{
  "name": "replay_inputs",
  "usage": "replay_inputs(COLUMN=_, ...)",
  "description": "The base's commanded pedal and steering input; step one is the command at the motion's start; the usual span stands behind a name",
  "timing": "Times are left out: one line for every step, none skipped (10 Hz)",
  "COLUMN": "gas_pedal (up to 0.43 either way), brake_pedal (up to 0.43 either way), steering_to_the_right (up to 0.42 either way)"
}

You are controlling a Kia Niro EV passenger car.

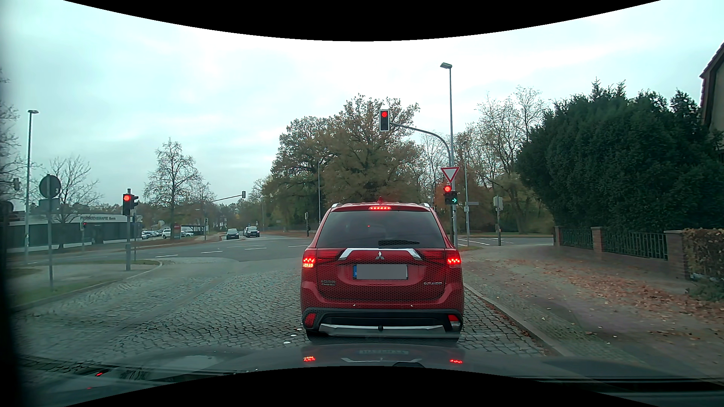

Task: Follow the waypoints while adhering to traffic rules and regulations

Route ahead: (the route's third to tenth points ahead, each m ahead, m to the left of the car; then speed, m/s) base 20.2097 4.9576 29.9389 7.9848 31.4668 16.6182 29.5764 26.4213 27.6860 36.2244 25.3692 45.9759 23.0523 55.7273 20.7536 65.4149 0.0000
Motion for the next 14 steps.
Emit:
replay_inputs(gas_pedal=0.0, brake_pedal=0.366, steering_to_the_right=-0.004)
replay_inputs(gas_pedal=0.0, brake_pedal=0.366, steering_to_the_right=-0.004)
replay_inputs(gas_pedal=0.0, brake_pedal=0.366, steering_to_the_right=-0.004)
replay_inputs(gas_pedal=0.0, brake_pedal=0.366, steering_to_the_right=-0.004)
replay_inputs(gas_pedal=0.0, brake_pedal=0.366, steering_to_the_right=-0.004)
replay_inputs(gas_pedal=0.0, brake_pedal=0.366, steering_to_the_right=-0.004)
replay_inputs(gas_pedal=0.0, brake_pedal=0.366, steering_to_the_right=-0.004)
replay_inputs(gas_pedal=0.0, brake_pedal=0.366, steering_to_the_right=-0.004)
replay_inputs(gas_pedal=0.0, brake_pedal=0.366, steering_to_the_right=-0.004)
replay_inputs(gas_pedal=0.0, brake_pedal=0.366, steering_to_the_right=-0.004)
replay_inputs(gas_pedal=0.0, brake_pedal=0.366, steering_to_the_right=-0.004)
replay_inputs(gas_pedal=0.0, brake_pedal=0.366, steering_to_the_right=-0.004)
replay_inputs(gas_pedal=0.0, brake_pedal=0.366, steering_to_the_right=-0.004)
replay_inputs(gas_pedal=0.0, brake_pedal=0.366, steering_to_the_right=-0.004)
